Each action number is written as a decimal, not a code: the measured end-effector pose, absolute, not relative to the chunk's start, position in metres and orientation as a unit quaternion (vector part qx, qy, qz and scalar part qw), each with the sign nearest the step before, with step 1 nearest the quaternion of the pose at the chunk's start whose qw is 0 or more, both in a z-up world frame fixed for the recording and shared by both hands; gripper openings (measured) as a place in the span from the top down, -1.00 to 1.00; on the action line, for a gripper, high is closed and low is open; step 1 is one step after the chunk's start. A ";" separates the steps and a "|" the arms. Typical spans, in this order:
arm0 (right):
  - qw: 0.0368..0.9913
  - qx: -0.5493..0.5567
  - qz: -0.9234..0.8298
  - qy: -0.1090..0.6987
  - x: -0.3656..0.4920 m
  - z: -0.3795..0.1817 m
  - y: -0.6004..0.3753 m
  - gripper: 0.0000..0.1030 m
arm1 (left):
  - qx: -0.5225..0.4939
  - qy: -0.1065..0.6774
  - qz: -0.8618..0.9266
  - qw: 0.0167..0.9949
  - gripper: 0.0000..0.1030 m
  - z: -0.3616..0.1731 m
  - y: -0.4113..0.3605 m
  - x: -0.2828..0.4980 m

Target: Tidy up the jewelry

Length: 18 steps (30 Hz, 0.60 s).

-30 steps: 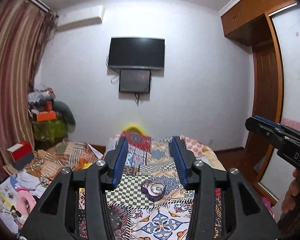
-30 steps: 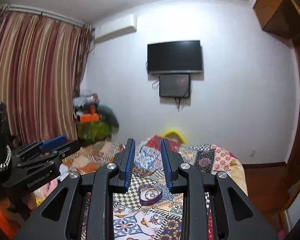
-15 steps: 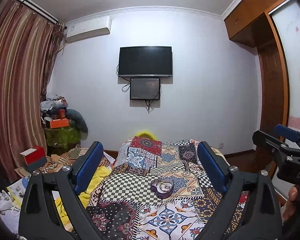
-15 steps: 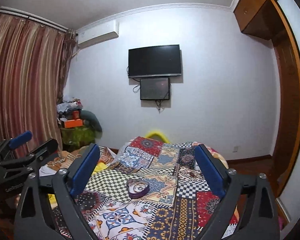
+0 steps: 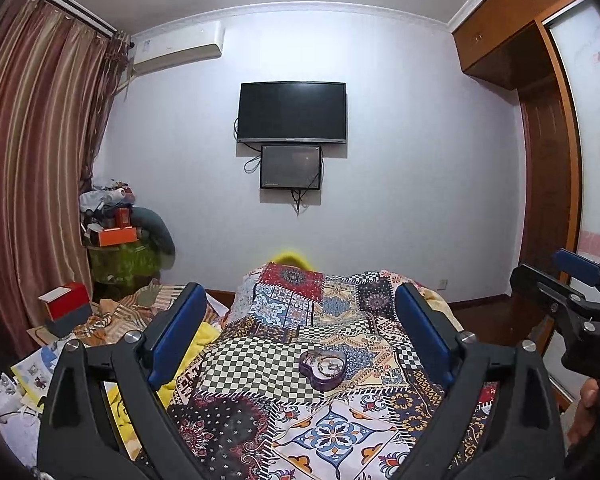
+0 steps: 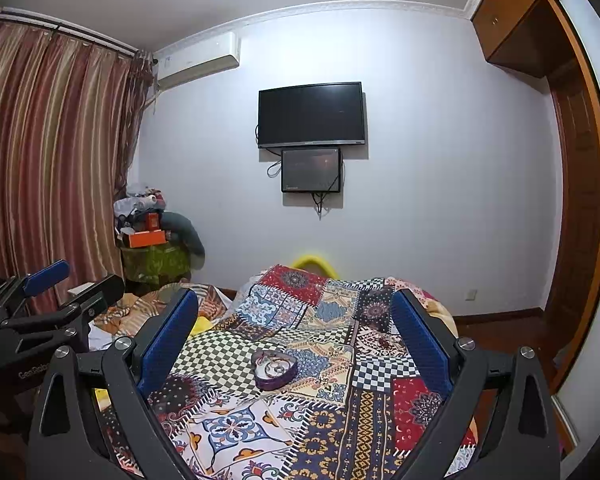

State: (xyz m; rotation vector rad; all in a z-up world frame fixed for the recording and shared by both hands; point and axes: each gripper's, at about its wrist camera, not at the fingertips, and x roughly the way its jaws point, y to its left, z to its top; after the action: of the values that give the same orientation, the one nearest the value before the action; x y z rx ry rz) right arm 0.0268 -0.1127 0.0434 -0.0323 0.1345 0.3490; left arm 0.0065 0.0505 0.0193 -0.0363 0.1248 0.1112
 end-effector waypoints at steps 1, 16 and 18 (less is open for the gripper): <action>0.982 -0.016 0.174 0.067 0.026 0.043 -0.113 -0.87 | -0.019 0.063 0.055 0.996 -0.85 0.019 0.051 0.007; 0.982 -0.018 0.172 0.078 0.022 0.044 -0.115 -0.87 | -0.025 0.069 0.053 0.996 -0.85 0.016 0.056 0.009; 0.982 -0.018 0.173 0.080 0.023 0.044 -0.116 -0.87 | -0.024 0.070 0.052 0.996 -0.85 0.017 0.055 0.010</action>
State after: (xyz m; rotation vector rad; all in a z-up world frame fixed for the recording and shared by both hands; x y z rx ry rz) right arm 0.0226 -0.1156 0.0442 -0.0357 0.1602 0.3472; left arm 0.0098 0.0553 0.0168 -0.0490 0.1395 0.1036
